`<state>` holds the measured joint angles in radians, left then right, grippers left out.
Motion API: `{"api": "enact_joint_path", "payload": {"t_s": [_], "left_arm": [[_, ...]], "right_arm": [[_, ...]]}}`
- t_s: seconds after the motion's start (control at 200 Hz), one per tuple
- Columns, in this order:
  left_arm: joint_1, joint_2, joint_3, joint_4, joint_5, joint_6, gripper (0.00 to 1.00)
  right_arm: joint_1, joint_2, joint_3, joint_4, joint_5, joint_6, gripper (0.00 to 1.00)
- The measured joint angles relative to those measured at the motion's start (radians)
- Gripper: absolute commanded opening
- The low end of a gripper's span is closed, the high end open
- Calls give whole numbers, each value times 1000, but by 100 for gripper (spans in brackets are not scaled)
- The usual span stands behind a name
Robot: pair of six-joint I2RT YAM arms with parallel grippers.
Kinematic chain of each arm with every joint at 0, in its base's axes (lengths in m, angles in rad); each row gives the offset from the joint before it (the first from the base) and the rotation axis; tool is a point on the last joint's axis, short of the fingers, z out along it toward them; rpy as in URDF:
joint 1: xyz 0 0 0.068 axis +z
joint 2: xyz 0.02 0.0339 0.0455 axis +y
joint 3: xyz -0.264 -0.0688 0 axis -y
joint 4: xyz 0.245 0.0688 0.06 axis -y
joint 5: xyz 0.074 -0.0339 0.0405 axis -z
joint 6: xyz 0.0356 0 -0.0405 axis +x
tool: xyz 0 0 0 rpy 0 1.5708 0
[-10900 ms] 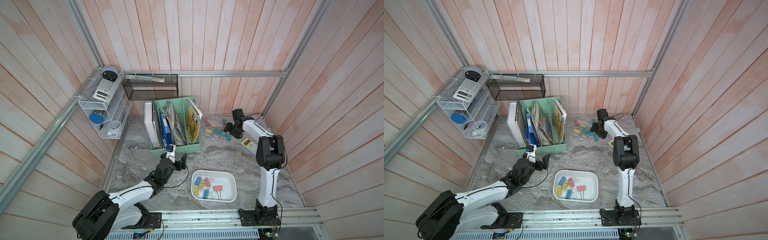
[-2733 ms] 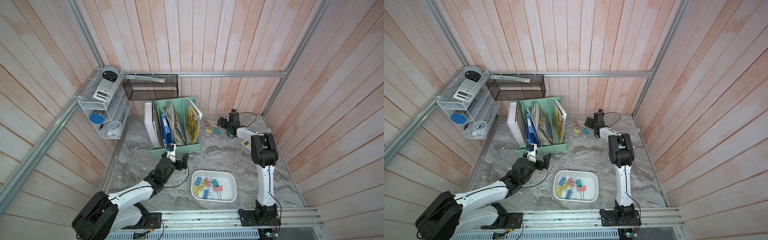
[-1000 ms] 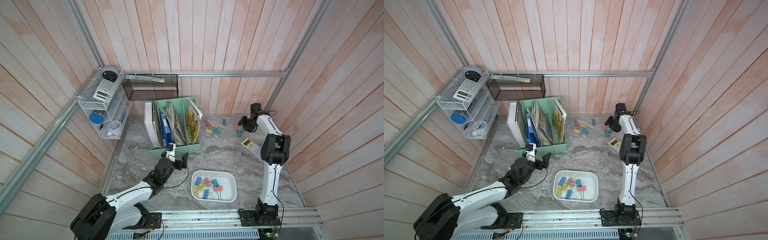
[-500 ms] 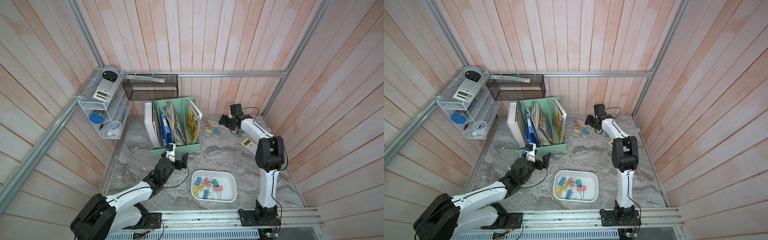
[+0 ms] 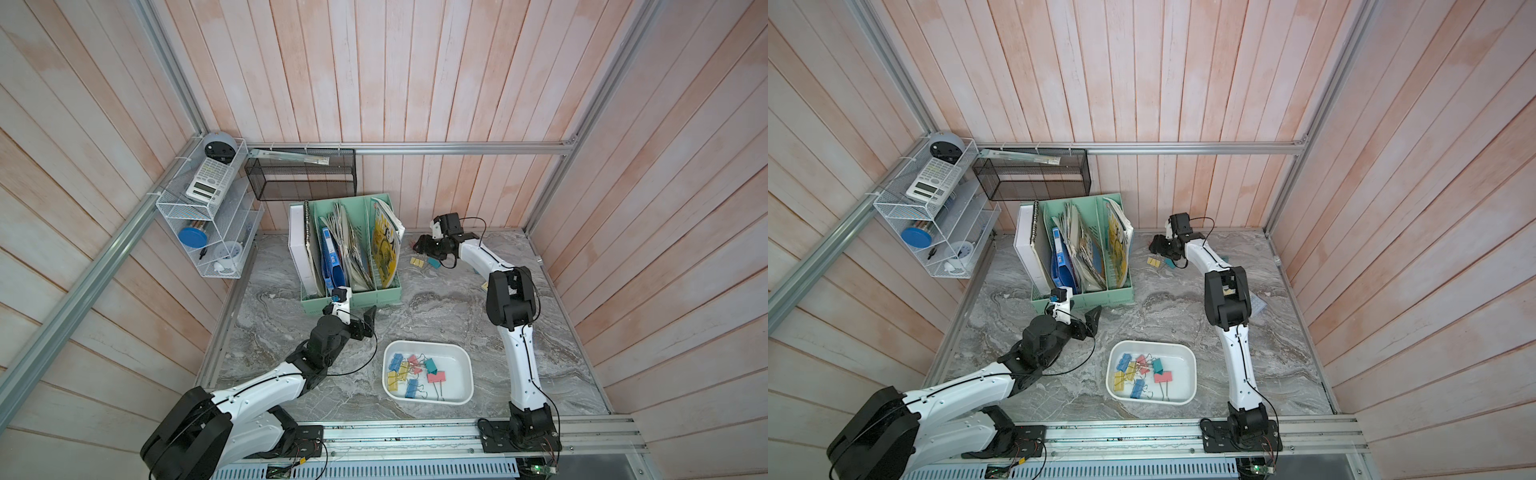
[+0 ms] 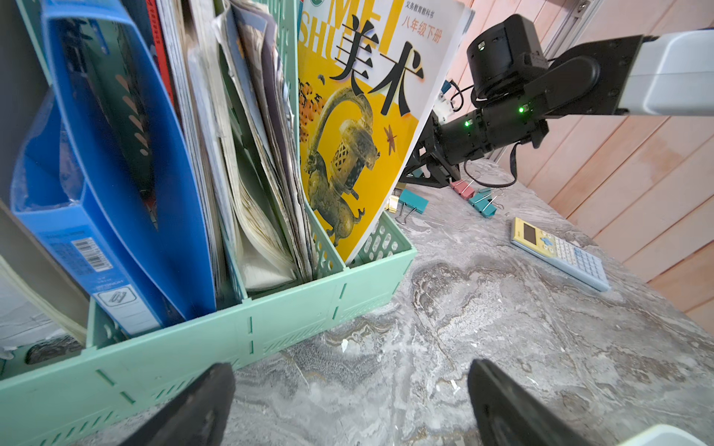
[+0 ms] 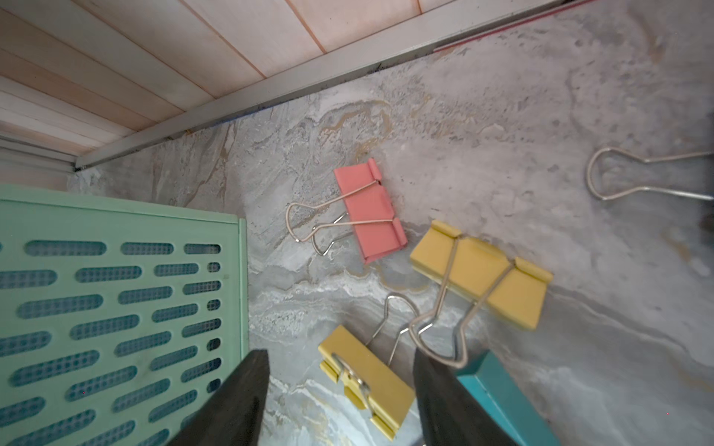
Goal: Put the binder clips in the storage box
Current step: Pick up the binder clip at the center of the board.
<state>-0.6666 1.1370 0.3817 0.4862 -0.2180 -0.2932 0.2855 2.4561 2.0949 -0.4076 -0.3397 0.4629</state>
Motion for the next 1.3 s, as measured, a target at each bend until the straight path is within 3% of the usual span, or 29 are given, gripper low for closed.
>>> {"api": "enact_joint_path", "payload": {"t_s": [0.195,0.44,0.505,0.585,0.705,1.015,1.165,1.3], "left_arm": [[0,0,2,0,0,0,100],[0,1,2,0,0,0,100],[0,1,2,0,0,0,100],[0,1,2,0,0,0,100],[0,1,2,0,0,-2,100],[0,5,2,0,0,-3,100],[0,5,4,0,0,-3,100],[0,6,4,0,0,-3,100]], "right_arm": [[2,2,0,-12,-19,-7,26],[4,1,-19,-3,-25,-1,6],[5,1,-29,0,-24,-4,12],[10,0,-41,-4,-18,-10,38],[18,-12,-67,15,-13,-34,50],[28,12,-11,27,-1,-22,49],[28,47,38,26,37,-14,60],[28,56,45,21,68,-20,58]]}}
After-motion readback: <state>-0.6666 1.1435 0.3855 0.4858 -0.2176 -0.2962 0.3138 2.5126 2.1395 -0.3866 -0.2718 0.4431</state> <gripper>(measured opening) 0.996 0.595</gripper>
